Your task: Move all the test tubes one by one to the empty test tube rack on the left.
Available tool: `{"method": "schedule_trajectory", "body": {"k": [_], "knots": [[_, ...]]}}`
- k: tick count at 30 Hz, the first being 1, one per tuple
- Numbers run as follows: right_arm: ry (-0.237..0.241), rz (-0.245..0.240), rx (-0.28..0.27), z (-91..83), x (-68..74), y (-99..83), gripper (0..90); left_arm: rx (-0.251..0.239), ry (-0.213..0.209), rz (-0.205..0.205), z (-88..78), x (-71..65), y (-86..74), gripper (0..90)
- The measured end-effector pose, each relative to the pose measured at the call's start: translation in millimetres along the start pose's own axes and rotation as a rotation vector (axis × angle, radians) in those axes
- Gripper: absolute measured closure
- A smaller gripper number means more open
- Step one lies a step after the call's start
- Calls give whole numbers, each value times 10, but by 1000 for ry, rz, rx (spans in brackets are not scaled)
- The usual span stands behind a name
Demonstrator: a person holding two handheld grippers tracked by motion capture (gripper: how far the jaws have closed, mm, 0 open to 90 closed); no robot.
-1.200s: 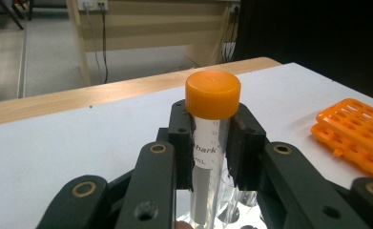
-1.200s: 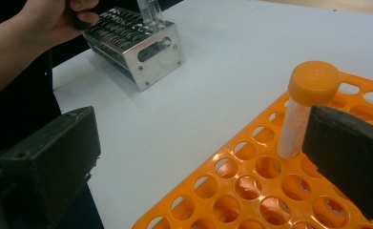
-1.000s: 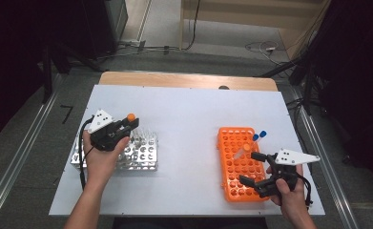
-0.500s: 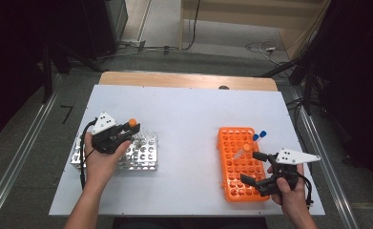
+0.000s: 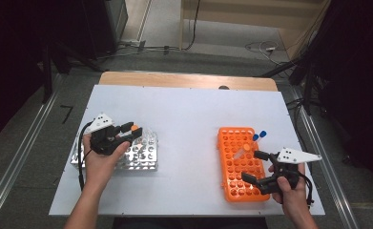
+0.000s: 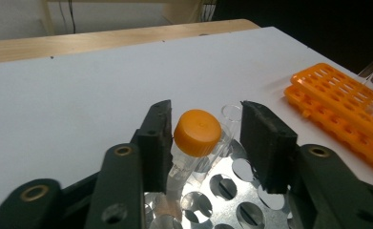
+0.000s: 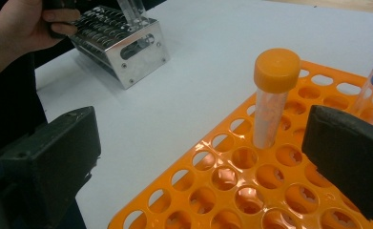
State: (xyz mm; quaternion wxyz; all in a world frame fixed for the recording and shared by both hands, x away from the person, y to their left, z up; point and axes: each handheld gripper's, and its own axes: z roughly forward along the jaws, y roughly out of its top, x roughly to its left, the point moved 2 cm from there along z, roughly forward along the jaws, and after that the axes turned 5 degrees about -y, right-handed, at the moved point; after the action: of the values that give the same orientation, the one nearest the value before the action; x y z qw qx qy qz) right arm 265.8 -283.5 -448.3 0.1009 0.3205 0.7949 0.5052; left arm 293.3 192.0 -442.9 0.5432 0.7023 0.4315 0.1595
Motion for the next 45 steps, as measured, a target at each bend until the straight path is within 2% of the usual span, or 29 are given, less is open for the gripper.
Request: {"method": "schedule_trajectory", "body": {"k": [7, 14, 16, 22, 28, 36, 41, 44, 45], "knots": [[-5, -3, 1, 14, -9, 14, 0, -33, 4, -5, -91, -51, -2, 334], [-10, 8, 2, 54, -48, 37, 0, -23, -42, 15, -107, -228, -33, 157], [-14, 7, -1, 73, -56, 42, 28, -19, -57, 21, -102, -282, -38, 114], [-17, -1, 14, 142, -72, 63, 46, -18, -74, 37, -94, -441, -60, 8], [-27, 1, 33, 217, -117, 64, 75, -31, -107, 45, -113, -573, -72, 0], [-53, -6, 69, 334, -178, 36, 187, -21, -155, 55, -56, -719, -96, 0], [-81, -8, 110, 395, -215, 6, 310, -13, -175, 62, -21, -786, -97, 0], [-124, -3, 118, 422, -249, -1, 440, -5, -176, 68, -3, -816, -94, 0], [-152, -8, 113, 421, -256, 3, 467, -3, -176, 72, 5, -826, -95, 0]]}}
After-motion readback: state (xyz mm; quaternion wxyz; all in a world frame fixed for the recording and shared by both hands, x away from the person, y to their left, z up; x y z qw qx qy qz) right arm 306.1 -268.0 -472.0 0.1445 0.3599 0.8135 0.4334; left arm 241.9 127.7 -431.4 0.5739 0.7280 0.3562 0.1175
